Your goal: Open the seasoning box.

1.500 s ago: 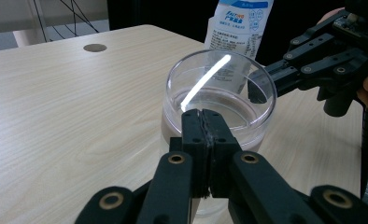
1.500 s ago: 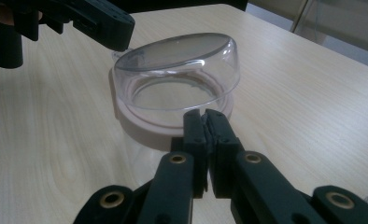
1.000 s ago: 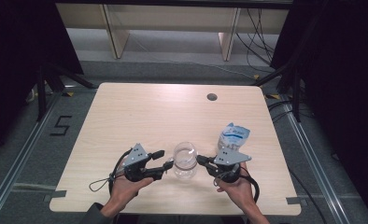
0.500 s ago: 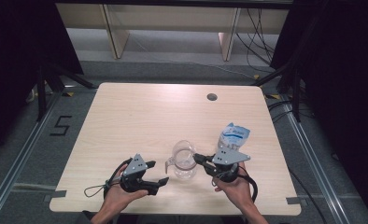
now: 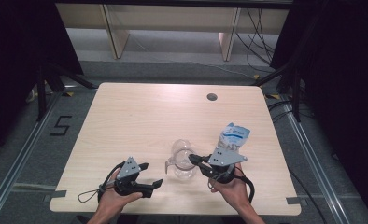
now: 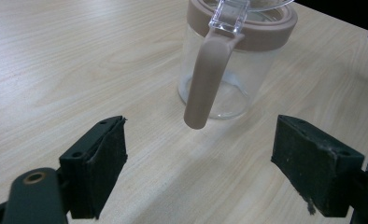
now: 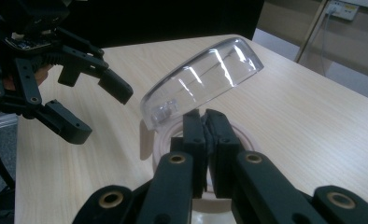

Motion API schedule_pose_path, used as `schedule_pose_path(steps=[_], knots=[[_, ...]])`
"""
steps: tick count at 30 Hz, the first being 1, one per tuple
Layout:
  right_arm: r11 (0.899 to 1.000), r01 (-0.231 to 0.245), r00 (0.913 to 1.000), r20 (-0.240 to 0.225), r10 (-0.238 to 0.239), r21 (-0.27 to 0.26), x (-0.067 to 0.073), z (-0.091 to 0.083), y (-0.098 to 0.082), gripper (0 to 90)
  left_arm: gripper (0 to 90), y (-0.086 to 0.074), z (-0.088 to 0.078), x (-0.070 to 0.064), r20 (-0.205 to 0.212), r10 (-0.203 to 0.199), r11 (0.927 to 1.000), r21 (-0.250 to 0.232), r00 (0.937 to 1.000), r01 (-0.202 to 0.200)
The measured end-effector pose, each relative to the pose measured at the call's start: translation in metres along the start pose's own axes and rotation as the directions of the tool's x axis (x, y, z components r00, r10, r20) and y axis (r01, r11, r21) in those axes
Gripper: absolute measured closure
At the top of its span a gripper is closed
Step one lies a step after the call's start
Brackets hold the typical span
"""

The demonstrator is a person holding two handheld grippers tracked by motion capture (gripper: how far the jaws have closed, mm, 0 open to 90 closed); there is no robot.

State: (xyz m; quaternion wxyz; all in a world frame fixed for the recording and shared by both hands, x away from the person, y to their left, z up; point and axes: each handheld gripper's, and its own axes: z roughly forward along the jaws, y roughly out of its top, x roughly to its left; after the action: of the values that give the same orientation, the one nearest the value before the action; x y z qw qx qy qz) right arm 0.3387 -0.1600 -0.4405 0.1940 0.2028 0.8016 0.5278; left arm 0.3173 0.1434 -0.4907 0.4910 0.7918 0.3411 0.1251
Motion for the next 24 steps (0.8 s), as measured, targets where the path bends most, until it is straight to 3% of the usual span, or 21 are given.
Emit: schedule_pose_path(steps=[2, 3, 24], knots=[[1.0, 0.01, 0.9997, -0.02, -0.01, 0.005, 0.0, 0.001, 0.002, 87.6, 17.1, 0.0, 0.001, -0.001, -0.009, 0.003, 1.0, 0.001, 1.0, -0.003], [1.0, 0.003, 1.0, -0.004, -0.003, -0.007, 0.002, 0.002, 0.002, 87.6, 17.1, 0.0, 0.002, -0.001, -0.003, 0.002, 1.0, 0.003, 1.0, -0.002], [1.0, 0.02, 0.9992, -0.036, -0.02, -0.015, 0.011, 0.008, 0.008, 87.2, 17.1, 0.0, 0.003, 0.0, -0.005, -0.001, 1.0, -0.002, 1.0, 0.001]])
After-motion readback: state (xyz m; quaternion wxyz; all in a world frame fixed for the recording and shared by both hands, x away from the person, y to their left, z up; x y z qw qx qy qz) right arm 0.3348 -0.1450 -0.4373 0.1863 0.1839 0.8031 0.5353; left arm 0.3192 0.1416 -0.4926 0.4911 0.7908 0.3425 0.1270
